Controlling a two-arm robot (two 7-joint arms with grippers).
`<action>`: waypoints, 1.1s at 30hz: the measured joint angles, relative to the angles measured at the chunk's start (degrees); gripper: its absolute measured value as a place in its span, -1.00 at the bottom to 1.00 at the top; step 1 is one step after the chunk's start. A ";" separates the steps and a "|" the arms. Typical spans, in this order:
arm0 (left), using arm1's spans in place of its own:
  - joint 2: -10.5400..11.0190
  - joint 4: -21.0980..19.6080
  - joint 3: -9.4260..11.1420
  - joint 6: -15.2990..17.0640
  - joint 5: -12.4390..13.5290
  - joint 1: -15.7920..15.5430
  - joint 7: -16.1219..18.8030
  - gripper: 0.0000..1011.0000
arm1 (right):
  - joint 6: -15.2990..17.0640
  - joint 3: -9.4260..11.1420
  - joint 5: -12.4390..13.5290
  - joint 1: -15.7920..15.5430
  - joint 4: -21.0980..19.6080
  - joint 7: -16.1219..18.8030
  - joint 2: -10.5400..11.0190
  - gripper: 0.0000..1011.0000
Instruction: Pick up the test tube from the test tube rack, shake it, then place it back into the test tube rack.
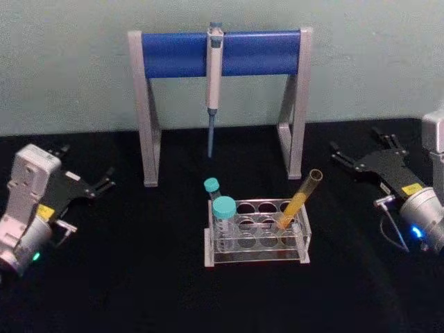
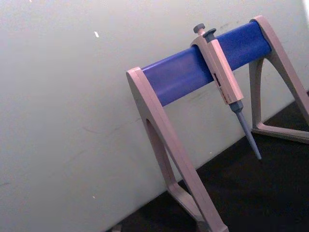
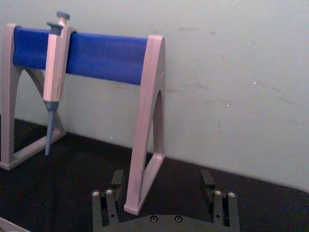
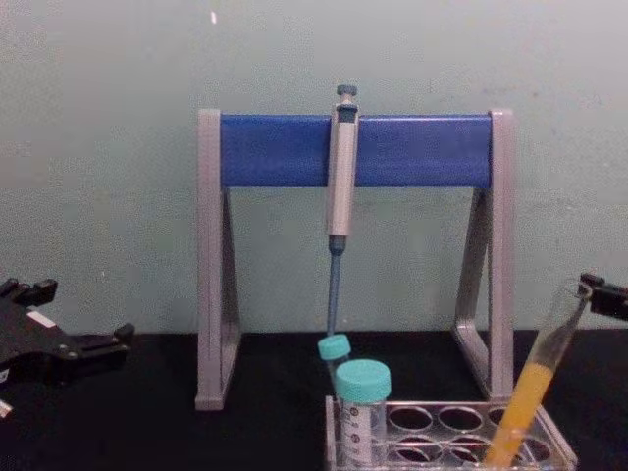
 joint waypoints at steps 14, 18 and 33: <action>0.00 0.00 0.00 0.00 0.00 0.00 0.00 0.98 | 0.24 0.17 -1.35 0.10 3.17 2.55 -1.96 0.98; 0.00 0.00 0.00 0.00 0.00 0.00 0.00 0.98 | 0.72 0.19 -1.77 0.25 3.51 3.69 -2.26 0.98; 0.00 0.00 0.00 0.00 0.00 0.00 0.00 0.98 | 1.19 0.41 -2.05 0.26 3.54 4.20 -2.41 0.98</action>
